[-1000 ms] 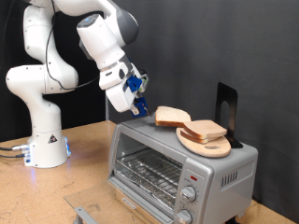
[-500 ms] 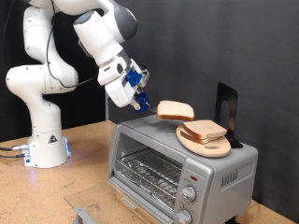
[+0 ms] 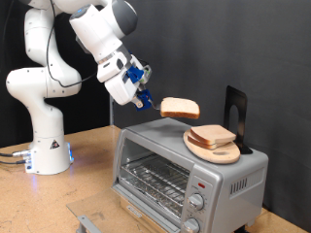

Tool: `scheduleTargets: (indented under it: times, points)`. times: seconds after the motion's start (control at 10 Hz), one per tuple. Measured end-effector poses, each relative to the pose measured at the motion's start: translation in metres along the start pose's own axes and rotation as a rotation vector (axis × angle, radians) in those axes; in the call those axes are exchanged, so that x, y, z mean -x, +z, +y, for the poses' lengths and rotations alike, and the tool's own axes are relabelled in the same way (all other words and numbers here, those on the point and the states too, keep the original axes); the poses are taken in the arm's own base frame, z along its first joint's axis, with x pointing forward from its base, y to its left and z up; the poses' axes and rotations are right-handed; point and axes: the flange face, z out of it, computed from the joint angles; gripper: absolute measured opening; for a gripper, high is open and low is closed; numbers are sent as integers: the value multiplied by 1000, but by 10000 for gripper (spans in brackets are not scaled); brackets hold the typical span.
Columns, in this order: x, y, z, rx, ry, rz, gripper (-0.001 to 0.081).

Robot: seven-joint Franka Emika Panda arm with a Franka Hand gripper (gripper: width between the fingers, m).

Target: Make a piece of toast with the oven

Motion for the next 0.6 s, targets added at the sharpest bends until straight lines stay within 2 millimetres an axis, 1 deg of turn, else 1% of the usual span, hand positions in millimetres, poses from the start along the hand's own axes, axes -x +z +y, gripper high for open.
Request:
scheduleTargets:
  times: [0.2,0.3,0.4,0.6]
  points:
    - [1,1,2,-4,-5,5,493]
    - [1,-2,9,-11,-23,11,493]
    - [3,-8,22,-22,-39,22,493]
    - [6,-27,51,-55,-49,76,493]
